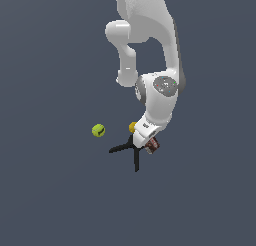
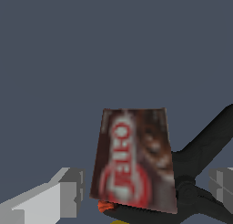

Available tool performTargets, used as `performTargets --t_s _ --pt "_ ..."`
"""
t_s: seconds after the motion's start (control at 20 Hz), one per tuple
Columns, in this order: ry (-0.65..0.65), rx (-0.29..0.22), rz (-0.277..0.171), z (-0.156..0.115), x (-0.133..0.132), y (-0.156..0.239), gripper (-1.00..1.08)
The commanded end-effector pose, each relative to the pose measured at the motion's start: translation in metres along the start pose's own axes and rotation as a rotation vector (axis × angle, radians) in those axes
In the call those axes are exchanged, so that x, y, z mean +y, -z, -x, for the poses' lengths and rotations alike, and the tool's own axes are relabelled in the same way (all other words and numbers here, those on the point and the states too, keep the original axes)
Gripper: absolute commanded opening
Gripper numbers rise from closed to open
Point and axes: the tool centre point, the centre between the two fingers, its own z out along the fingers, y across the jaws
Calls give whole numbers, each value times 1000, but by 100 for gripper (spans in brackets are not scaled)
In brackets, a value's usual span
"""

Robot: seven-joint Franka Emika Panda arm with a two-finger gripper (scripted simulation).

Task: Pick up a designated object from a clutter of objects.

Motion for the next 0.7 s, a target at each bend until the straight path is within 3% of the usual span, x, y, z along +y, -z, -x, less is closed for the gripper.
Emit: performTargets --t_s 0.0,0.35,0.65 --pt "18 1 -1 0 -2 -5 100" --pt "17 0 -2 0 -2 -11 100" --pt "20 1 -2 1 -3 -37 100"
